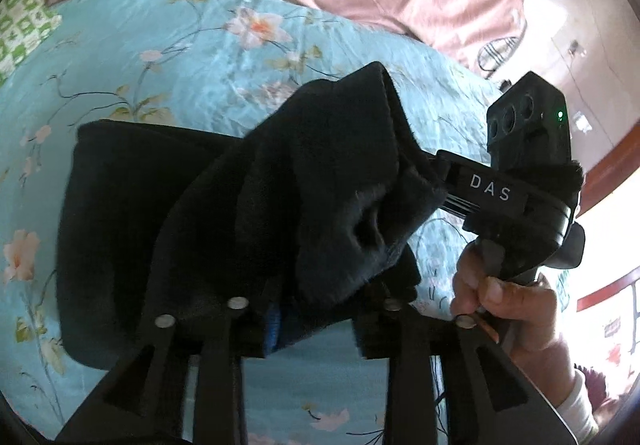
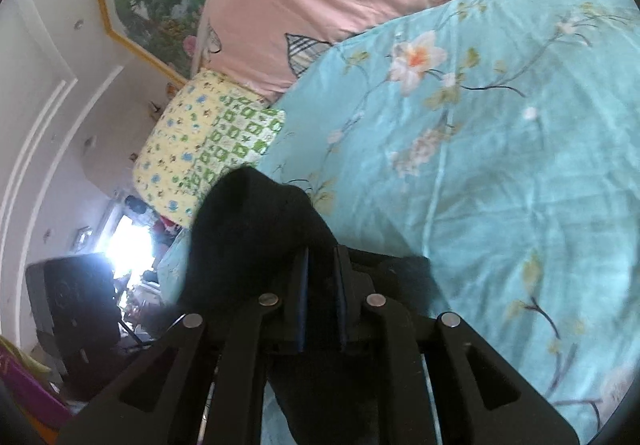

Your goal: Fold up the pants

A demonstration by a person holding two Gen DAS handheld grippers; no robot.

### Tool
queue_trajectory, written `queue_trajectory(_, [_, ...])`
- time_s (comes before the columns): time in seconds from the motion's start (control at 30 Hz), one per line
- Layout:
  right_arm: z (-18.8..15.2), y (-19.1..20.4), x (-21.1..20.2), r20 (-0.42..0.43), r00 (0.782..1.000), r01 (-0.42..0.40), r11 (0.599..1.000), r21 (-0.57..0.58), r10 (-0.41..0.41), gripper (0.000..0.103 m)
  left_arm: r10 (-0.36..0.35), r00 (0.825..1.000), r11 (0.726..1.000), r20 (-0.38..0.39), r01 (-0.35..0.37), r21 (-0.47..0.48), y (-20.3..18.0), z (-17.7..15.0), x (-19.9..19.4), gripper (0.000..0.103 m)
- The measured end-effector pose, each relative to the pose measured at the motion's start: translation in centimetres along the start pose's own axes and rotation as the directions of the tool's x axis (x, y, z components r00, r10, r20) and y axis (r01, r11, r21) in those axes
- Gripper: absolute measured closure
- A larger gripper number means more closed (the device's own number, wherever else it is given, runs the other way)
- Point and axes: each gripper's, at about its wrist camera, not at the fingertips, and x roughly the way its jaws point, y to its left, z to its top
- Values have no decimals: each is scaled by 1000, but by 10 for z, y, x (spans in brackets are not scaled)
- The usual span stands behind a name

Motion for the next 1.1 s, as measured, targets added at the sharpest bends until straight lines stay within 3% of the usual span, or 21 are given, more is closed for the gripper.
queue_trajectory(0.1, [-4,-1,-11,8,998,59,998,5,-59,88,-20,1000,999,9,20,27,-5,-3,-1,55])
queue_trajectory(0.27, [-12,4,-32,39,977,211,978,-3,-210,44,-59,998,998,9,58,30,-4,-7,-10,46])
queue_trajectory(0.5, [-23,15,-59,96,948,301,953,37,-303,38,-95,995,995,19,95,7,9,-15,-34,43])
queue_trajectory(0.67, [-30,36,-71,142,935,320,946,54,-325,22,-94,994,995,62,96,-25,27,-16,-57,42])
queue_trajectory(1.1, [-44,79,-63,170,916,364,931,32,-364,16,-169,978,982,120,177,-60,64,-21,-93,35])
